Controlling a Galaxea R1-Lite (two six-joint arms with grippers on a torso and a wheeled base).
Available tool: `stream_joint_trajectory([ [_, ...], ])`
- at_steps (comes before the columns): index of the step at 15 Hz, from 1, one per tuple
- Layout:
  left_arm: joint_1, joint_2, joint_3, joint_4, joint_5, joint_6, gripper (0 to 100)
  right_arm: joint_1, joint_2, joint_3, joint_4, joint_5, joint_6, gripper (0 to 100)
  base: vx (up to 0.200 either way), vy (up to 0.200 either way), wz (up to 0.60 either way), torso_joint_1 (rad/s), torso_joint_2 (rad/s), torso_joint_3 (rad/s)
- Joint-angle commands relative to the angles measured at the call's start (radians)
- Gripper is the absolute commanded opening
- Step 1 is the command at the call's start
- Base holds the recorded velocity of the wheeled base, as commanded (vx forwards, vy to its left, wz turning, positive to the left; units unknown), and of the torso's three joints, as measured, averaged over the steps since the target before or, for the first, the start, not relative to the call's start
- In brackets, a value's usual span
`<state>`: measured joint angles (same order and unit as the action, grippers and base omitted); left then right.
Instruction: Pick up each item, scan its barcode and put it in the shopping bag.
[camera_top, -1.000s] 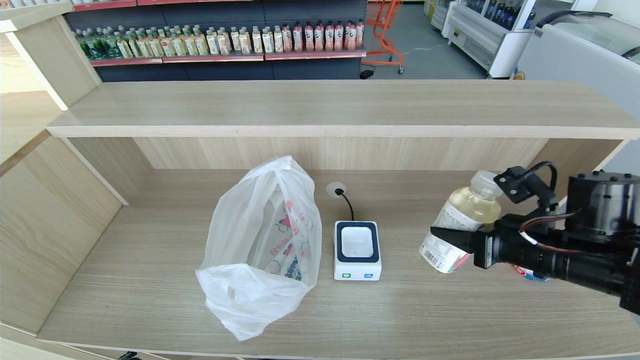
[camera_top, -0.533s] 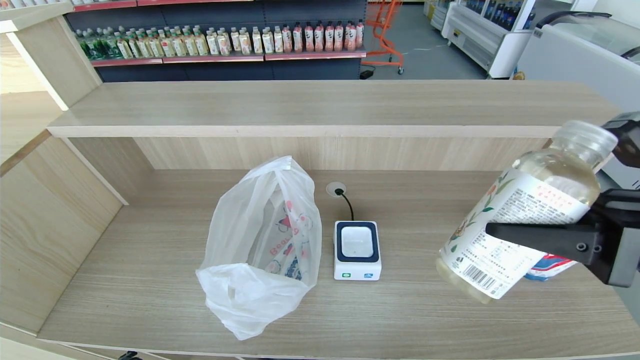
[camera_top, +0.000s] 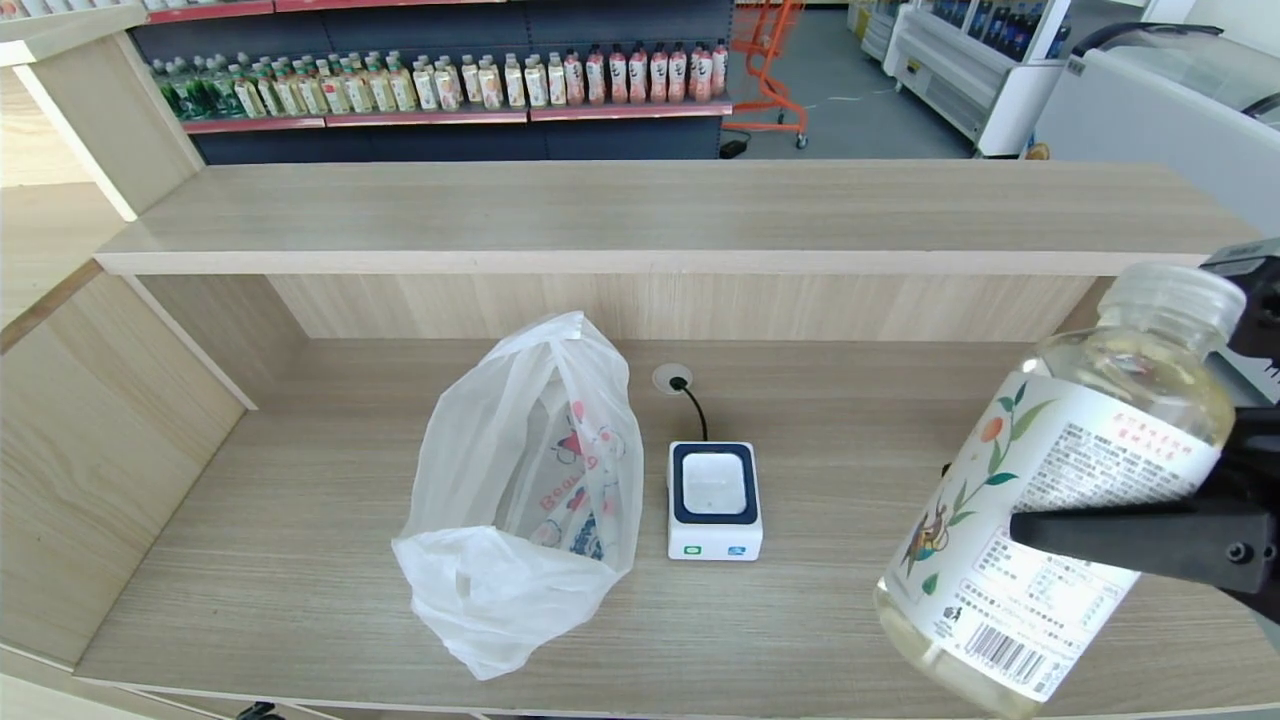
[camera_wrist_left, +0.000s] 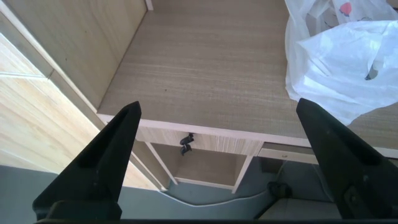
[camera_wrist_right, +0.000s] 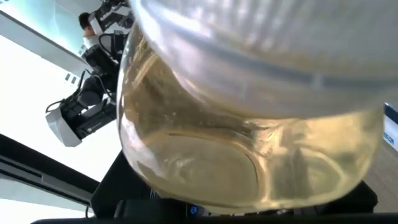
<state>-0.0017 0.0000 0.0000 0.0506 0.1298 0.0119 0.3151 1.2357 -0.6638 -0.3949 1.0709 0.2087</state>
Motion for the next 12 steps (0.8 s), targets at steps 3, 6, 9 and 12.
stream_joint_trajectory([
  [3, 0.0, 0.0, 0.0, 0.0, 0.001, 0.0, 100, 0.038, -0.001, 0.0, 0.001, 0.003, 0.004, 0, 0.0, 0.0, 0.0, 0.0, 0.0, 0.0],
  [6, 0.0, 0.0, 0.0, 0.0, 0.001, 0.0, 100, 0.044, 0.007, -0.005, -0.001, 0.001, 0.003, 0, 0.0, 0.0, 0.0, 0.0, 0.0, 0.0],
  [9, 0.0, 0.0, 0.0, 0.0, 0.001, 0.0, 100, 0.052, 0.014, -0.008, -0.004, 0.0, 0.001, 0, 0.0, 0.0, 0.0, 0.0, 0.0, 0.0],
  [12, 0.0, 0.0, 0.0, 0.0, 0.001, 0.0, 100, 0.065, 0.022, -0.014, -0.01, -0.003, -0.006, 0, 0.0, 0.0, 0.0, 0.0, 0.0, 0.0],
])
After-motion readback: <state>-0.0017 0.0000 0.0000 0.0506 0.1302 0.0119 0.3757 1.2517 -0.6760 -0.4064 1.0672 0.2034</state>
